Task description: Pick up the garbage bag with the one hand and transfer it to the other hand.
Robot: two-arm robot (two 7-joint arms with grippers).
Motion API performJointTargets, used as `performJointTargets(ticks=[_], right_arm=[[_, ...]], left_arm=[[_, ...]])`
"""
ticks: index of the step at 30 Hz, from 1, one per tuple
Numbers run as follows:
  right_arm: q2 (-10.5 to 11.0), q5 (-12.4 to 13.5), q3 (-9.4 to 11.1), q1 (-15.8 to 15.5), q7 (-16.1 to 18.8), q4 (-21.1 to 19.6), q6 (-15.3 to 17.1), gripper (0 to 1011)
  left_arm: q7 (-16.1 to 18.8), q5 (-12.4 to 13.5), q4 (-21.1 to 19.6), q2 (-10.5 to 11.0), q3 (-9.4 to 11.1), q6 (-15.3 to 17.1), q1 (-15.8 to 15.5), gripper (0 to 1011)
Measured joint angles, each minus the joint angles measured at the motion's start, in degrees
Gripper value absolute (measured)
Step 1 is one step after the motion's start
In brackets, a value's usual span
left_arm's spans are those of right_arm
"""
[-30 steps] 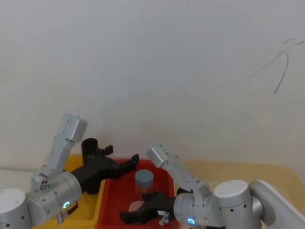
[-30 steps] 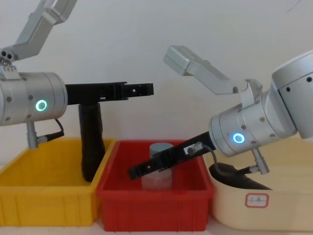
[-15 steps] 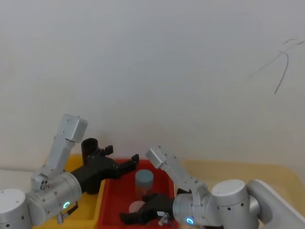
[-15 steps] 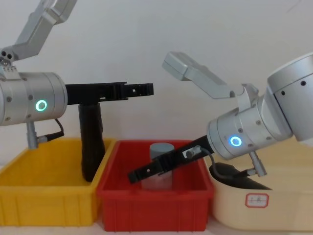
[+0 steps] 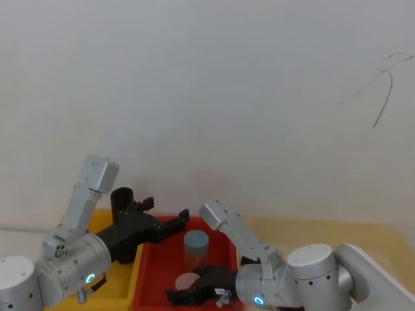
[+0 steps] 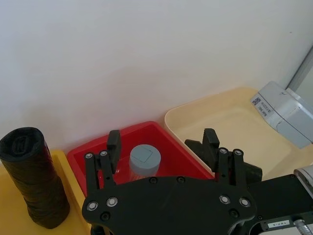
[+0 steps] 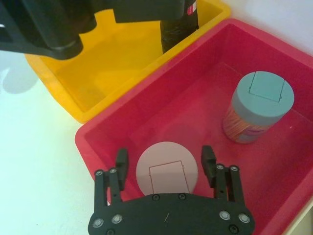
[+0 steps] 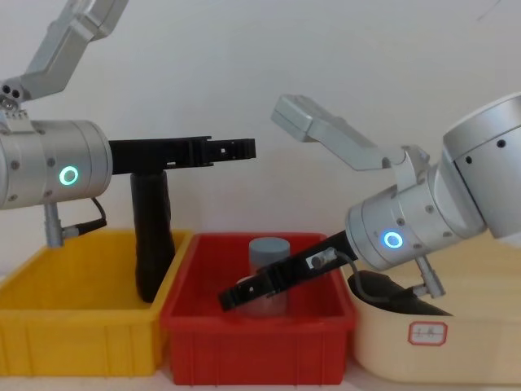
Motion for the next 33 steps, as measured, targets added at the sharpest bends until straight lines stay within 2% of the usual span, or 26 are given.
performJointTargets(ticks=[2, 10, 23, 33], right_arm=[[0.0, 0.0, 0.0, 0.1, 0.0, 0.1, 0.0, 886], [-0.1, 0.0, -0.1, 0.2, 0.0, 0.4, 0.0, 665], [0.1, -0.1, 0.3, -0.1, -0.4, -0.1, 0.0, 665], [1.6, -0.4, 3.2, -2.3, -4.1, -5.2, -0.7, 665]], left_arm=[[0.0, 0.0, 0.0, 0.0, 0.0, 0.0, 0.0, 1002], [0.0, 0.0, 0.0, 0.0, 0.0, 0.0, 0.0, 1002], [0.0, 0.0, 0.0, 0.0, 0.0, 0.0, 0.0, 1002], [0.0, 0.0, 0.0, 0.0, 0.0, 0.0, 0.0, 1002]])
